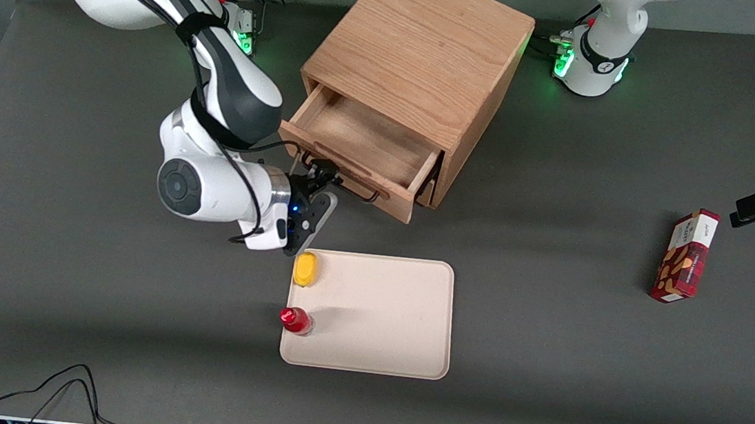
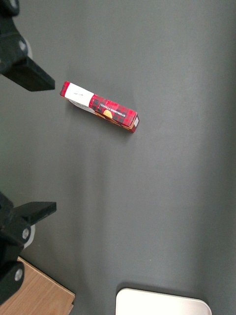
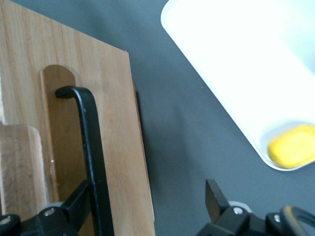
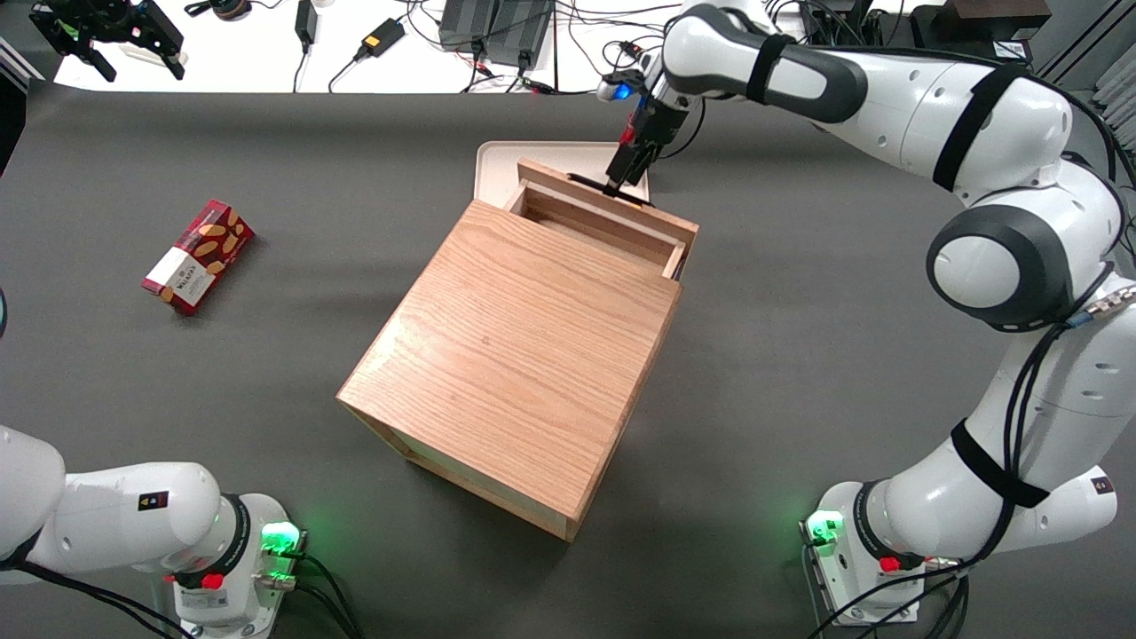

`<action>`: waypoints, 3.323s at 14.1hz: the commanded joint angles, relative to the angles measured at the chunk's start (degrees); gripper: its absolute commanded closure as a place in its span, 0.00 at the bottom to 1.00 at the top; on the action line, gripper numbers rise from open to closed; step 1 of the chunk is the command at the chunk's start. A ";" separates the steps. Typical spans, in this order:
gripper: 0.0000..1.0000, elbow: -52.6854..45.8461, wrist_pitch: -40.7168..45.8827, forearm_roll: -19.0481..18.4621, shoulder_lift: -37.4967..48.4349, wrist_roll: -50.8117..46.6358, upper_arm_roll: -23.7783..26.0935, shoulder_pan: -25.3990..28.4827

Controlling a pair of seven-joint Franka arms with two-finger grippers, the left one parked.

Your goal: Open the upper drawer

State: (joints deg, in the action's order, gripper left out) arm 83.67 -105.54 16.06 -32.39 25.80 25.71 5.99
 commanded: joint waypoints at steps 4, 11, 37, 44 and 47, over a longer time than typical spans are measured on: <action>0.00 -11.49 3.50 -0.85 -6.62 1.53 -3.38 0.43; 0.00 -22.05 4.64 -2.61 -13.04 1.80 -4.87 -0.19; 0.00 -16.09 39.07 -19.25 35.26 -22.81 -14.34 -4.23; 0.00 20.18 28.93 -12.81 57.95 -29.12 -25.36 -3.70; 0.00 26.88 21.54 -12.20 58.84 -32.46 -25.27 -3.62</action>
State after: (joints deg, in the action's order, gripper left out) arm 103.88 -78.67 2.46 23.58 -2.54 0.26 2.01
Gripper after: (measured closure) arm 0.000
